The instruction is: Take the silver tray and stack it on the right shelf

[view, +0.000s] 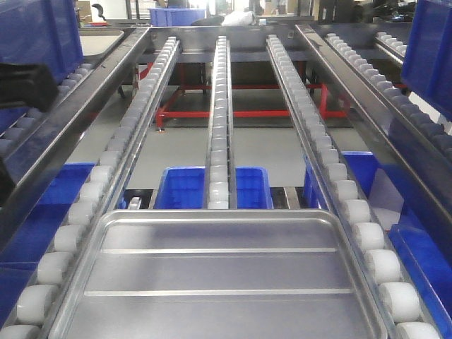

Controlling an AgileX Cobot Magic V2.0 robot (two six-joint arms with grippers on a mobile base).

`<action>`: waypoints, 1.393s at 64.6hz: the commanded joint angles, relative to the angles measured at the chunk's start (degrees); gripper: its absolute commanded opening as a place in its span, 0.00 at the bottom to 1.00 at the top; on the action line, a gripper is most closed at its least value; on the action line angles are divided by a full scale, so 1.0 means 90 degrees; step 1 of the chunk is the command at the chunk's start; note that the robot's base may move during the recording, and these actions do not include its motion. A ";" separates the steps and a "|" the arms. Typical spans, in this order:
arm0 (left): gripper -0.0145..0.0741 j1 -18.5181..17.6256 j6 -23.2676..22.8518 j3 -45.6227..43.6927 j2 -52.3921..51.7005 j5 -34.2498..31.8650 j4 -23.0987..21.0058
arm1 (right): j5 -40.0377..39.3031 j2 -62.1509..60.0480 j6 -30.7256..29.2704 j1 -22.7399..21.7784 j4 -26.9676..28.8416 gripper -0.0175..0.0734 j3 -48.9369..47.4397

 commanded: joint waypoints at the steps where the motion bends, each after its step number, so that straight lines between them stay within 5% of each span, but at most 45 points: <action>1: 0.06 -0.0113 -0.0181 -0.0325 0.0108 -0.0194 0.0088 | -0.0331 0.0260 0.0615 0.0282 -0.0564 0.28 -0.0495; 27: 0.06 -0.0136 -0.0479 -0.0402 0.0496 -0.0851 -0.0088 | -0.0557 0.1757 0.1156 0.1896 -0.0609 0.28 -0.1284; 58: 0.06 -0.0615 -0.0479 -0.0402 0.0950 -0.1077 -0.0053 | -0.0740 0.1854 0.1580 0.1897 -0.0603 0.28 -0.1280; 90: 0.06 -0.0627 -0.0479 -0.0402 0.1016 -0.1017 0.0017 | -0.0666 0.1854 0.1580 0.1897 -0.0603 0.28 -0.1280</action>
